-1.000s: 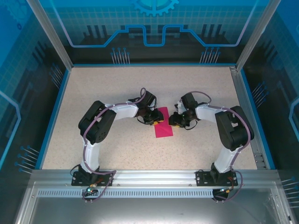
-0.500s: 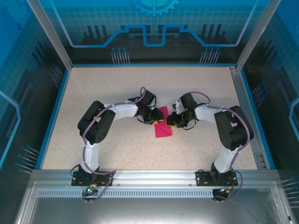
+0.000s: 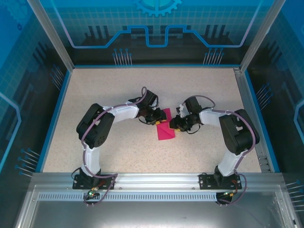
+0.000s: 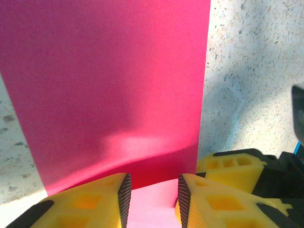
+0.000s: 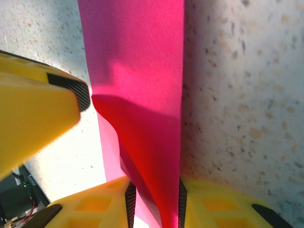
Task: Fold a paper plane with a square sheet of paper (pick it up from the middle)
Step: Turn over the paper at the center of the table.
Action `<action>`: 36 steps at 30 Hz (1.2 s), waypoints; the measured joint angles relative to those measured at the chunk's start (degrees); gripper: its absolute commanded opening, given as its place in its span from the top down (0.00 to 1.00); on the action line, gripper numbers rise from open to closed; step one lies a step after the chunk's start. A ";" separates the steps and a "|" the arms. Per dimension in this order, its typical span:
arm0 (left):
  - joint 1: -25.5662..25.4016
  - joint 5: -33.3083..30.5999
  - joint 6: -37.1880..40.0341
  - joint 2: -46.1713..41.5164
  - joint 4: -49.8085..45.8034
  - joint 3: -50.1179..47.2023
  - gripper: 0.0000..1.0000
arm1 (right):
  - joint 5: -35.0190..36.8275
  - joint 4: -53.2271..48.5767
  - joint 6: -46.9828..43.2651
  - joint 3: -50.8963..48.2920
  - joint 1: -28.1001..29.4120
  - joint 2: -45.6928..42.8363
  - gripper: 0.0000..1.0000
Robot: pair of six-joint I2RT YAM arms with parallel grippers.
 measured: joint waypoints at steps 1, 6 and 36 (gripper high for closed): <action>0.00 0.00 0.00 0.00 0.00 0.00 0.65 | -0.13 0.15 0.28 -0.68 -0.02 -0.13 0.71; 0.00 -0.42 0.00 -0.11 0.02 -0.28 0.64 | -1.07 1.99 2.40 -3.17 -0.92 -1.01 0.75; 1.42 -8.13 -0.22 -10.82 -1.90 -4.24 0.62 | 17.51 -19.61 -5.01 8.92 0.20 -19.80 0.91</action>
